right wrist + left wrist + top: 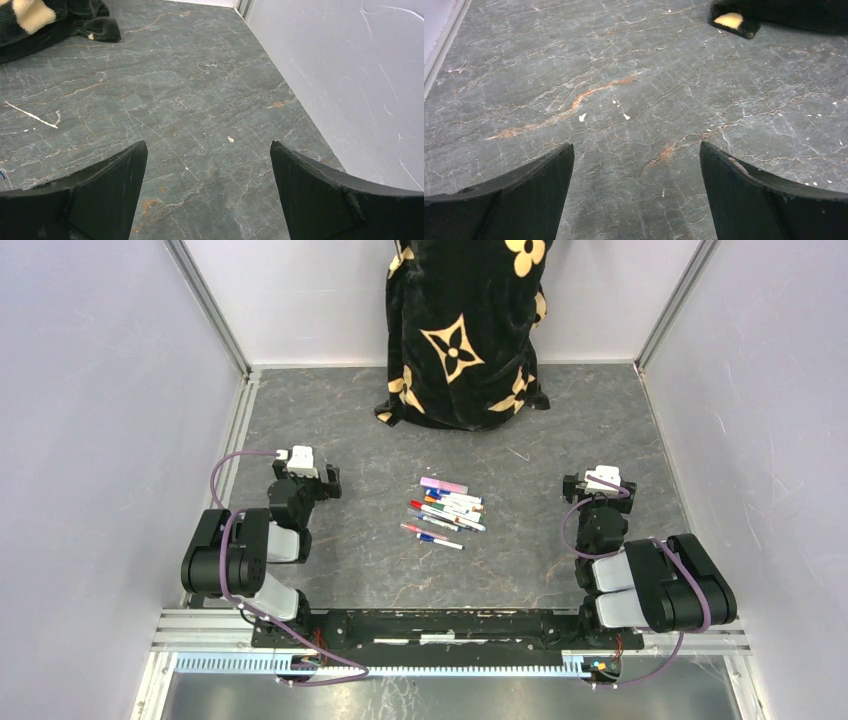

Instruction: Open the pen caps

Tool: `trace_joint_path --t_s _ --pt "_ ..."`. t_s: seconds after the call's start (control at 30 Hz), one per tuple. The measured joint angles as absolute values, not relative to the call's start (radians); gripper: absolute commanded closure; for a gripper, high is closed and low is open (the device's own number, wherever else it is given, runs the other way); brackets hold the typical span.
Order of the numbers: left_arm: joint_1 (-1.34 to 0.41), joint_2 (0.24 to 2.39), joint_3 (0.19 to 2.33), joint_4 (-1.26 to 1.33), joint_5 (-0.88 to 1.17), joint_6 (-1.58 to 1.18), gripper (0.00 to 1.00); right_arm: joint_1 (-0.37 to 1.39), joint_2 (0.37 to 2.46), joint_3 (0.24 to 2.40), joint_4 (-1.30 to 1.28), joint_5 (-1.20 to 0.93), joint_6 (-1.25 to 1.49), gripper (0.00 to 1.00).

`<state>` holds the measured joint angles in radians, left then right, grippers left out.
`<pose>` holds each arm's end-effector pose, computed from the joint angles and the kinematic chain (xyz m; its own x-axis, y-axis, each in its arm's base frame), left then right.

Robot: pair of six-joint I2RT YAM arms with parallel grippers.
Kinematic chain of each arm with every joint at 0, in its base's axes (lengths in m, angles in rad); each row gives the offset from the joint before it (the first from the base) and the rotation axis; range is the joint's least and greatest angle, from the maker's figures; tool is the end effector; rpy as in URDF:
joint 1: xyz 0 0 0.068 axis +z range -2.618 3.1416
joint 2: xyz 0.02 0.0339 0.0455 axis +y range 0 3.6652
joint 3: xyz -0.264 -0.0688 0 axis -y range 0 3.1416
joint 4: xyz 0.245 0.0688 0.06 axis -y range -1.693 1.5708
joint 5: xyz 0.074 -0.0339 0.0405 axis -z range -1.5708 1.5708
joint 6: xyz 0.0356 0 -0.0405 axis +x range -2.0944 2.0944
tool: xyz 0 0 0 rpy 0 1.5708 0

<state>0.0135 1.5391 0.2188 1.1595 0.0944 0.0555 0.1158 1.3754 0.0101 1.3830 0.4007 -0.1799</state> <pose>0.2385 -0.0001 0.1374 -0.1554 0.0531 -0.9864 0.0884 0.9953 0.0397 0.1846 0.0075 0.1468 -0.0330 -0.1697 -0.9849 0.2796 0.9446 -0.1721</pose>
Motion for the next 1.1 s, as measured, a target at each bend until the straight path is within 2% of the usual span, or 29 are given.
trace_joint_path --t_s 0.63,0.77,0.93,1.1 --pt "0.014 1.539 0.219 1.153 0.06 0.055 0.0 0.116 1.37 0.01 1.377 0.39 -0.181 0.02" --pt "0.014 1.531 0.226 1.129 0.06 0.055 0.0 0.116 1.264 0.012 1.242 0.354 -0.186 0.02" --pt "0.022 1.458 0.474 0.743 0.108 0.055 0.0 0.117 1.129 0.077 1.002 0.311 -0.148 0.02" --pt "0.054 1.434 0.805 0.362 0.229 0.056 0.0 0.117 1.118 0.289 0.711 0.287 0.084 0.02"
